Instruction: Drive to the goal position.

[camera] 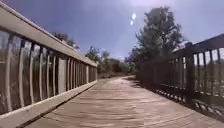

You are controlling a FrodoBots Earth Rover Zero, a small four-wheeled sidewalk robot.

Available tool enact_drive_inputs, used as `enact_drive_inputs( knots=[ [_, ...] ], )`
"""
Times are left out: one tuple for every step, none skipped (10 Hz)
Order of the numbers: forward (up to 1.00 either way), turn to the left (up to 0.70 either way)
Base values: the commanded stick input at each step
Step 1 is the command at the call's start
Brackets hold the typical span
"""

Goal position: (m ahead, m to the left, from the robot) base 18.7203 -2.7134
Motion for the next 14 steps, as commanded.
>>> enact_drive_inputs(
  knots=[
    [0.7,-0.34],
    [0.7,-0.35],
    [0.7,-0.35],
    [0.7,-0.16],
    [0.7,0.0],
    [0.7,0.0],
    [0.7,0.0],
    [0.7,0.0],
    [0.7,0.0],
    [0.7,0.0],
    [0.7,0.0],
    [0.7,0.0],
    [0.7,0.0],
    [0.7,0.0]
  ],
)
